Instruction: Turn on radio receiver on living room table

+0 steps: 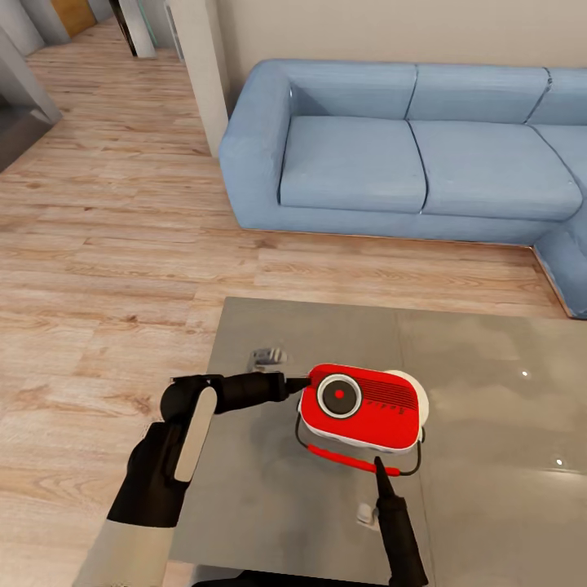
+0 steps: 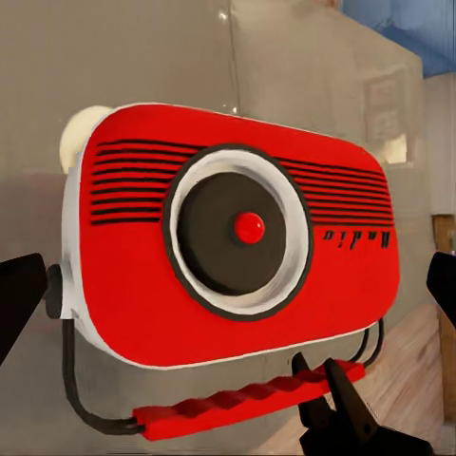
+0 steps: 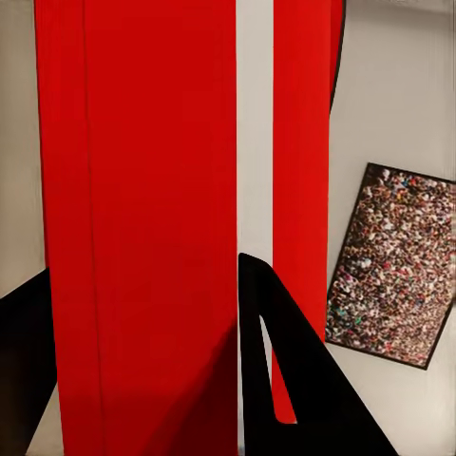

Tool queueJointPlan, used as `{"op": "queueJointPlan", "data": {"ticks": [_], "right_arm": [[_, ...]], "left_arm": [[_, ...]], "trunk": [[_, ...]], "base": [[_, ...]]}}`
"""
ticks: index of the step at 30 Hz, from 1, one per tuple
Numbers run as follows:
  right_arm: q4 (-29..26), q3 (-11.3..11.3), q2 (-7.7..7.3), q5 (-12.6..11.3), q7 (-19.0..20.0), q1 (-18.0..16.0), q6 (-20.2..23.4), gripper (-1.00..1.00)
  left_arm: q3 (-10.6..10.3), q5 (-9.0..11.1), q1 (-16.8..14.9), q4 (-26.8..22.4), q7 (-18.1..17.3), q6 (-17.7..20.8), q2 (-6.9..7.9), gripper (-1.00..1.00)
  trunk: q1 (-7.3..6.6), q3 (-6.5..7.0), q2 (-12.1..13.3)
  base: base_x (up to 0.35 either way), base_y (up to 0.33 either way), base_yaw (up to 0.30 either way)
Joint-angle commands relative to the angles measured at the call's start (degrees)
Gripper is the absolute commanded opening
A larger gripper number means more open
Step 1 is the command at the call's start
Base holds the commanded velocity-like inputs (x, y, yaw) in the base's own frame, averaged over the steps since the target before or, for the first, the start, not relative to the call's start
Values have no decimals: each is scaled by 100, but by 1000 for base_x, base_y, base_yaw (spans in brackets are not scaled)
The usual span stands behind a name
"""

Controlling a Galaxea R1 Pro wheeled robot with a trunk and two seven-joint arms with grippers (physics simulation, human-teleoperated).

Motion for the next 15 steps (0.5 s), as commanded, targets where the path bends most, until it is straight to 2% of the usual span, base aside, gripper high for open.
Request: {"op": "queueJointPlan", "data": {"ticks": [1,3,6,12,15], "right_arm": [[-8,11,15,14,-22,0,16,-100],[-9,12,28,66,-28,0,48,-100],[-11,8,48,266,-33,0,97,-100],[-14,10,60,496,-39,0,130,-100],[-18,12,61,532,-42,0,136,-100]], "left_arm": [[-158,2,-9,43,6,-1,-6,100],[-272,5,-12,73,9,-1,-10,100],[-368,11,-19,121,11,-1,-26,100],[-405,23,-247,513,19,-4,-26,100],[-413,120,-343,675,20,-13,-26,100]], "trunk": [[0,0,0],[0,0,0],[0,0,0],[0,0,0],[0,0,0]], "base": [[0,0,0],[0,0,0],[0,0,0],[0,0,0],[0,0,0]]}}
